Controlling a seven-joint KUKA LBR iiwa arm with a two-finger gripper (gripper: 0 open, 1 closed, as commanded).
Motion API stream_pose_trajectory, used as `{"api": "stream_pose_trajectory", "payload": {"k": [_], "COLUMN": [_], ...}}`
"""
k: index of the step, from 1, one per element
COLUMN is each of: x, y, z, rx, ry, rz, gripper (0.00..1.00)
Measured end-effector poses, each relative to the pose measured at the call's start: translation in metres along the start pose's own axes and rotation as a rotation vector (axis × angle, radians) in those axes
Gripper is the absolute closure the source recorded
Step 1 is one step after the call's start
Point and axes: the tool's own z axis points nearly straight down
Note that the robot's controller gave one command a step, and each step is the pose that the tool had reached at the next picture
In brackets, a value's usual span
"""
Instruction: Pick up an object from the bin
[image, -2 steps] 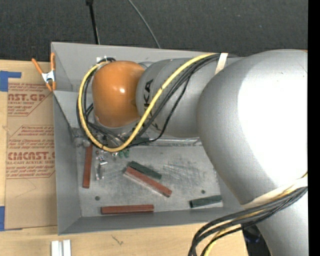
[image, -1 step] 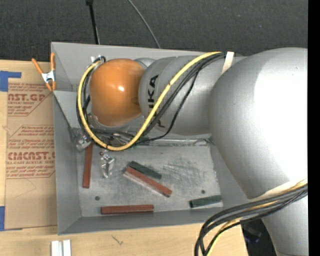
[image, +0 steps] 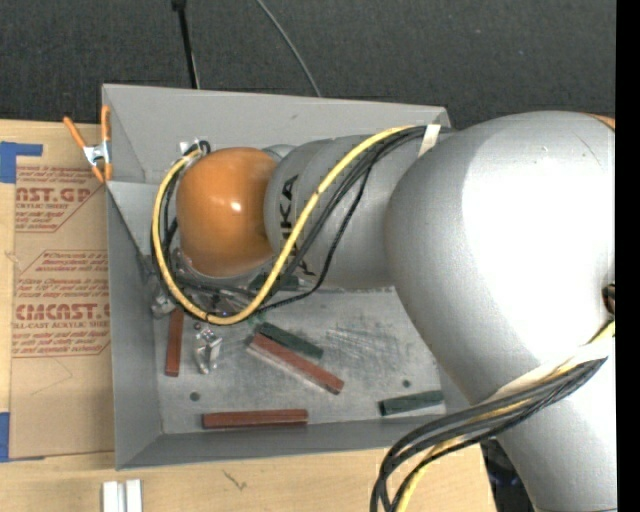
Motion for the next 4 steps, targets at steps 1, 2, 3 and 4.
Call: {"api": "stream_pose_trajectory", "payload": {"k": [1, 2, 3, 4], "x": [-0.015, -0.015, -0.016, -0.017], "y": [-0.004, -0.004, -0.003, -0.003], "z": [0.002, 0.002, -0.014, -0.04], "rx": [0.001, 0.001, 0.0, 0.0], "ry": [-0.003, -0.003, -0.002, -0.002], "rz": [-0.472, -0.472, -0.47, -0.471], "gripper": [1.0, 1.0, 1.0, 1.0]}}
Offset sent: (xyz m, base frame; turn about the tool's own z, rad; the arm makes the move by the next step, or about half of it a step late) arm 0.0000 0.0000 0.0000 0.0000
